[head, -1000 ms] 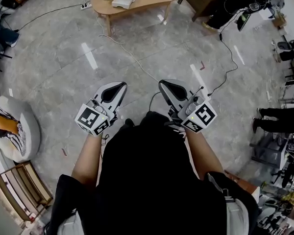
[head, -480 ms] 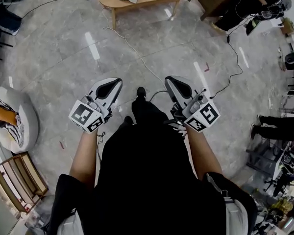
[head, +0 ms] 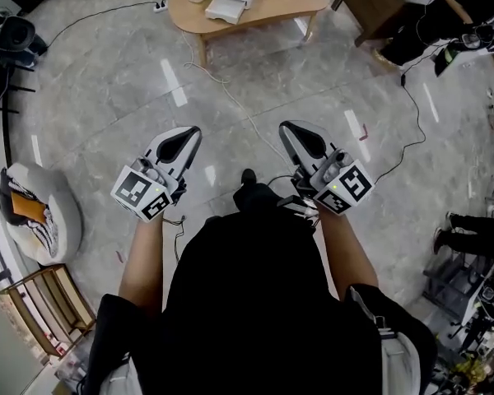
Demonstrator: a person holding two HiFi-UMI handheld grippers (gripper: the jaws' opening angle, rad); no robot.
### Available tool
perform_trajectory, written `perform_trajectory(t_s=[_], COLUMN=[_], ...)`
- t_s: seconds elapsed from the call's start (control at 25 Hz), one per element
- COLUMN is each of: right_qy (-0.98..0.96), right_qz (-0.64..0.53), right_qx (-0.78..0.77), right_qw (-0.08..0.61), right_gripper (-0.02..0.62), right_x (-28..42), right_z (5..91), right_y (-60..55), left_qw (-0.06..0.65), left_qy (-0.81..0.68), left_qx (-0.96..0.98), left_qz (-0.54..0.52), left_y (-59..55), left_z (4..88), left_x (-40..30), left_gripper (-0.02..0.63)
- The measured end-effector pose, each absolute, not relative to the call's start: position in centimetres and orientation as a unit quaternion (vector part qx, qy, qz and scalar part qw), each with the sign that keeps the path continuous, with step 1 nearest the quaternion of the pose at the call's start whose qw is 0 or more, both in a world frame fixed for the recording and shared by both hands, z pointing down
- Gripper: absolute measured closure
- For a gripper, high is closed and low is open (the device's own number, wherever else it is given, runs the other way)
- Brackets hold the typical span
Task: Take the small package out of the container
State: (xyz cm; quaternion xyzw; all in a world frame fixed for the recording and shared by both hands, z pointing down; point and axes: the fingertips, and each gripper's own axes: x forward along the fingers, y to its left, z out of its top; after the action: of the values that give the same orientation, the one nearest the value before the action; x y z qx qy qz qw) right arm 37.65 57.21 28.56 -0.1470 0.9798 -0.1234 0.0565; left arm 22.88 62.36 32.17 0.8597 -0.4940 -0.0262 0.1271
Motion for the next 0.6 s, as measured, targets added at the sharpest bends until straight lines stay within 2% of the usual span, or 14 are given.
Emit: perform_trajectory(t_s=[0.36,0.6], right_qy=[0.983,0.984], right_qz=[-0.13,-0.141], right_qx=[-0.11,-0.092], right_qw=[0.061,0.059], right_gripper=[0.584,0.584], right_x=[35.3,32.0], right_z=[28.4,29.0], right_y=[47.2,42.7], left_qw=[0.112,0.132], left_qy=[-0.514,-0.531], left_qx=[0.85,0.836], left_qz=[-0.019,-0.031], left_y=[53.4,49.8], left_z=[29.8,30.9], left_x=[21.0,17.8], left_gripper=[0.589,0.589])
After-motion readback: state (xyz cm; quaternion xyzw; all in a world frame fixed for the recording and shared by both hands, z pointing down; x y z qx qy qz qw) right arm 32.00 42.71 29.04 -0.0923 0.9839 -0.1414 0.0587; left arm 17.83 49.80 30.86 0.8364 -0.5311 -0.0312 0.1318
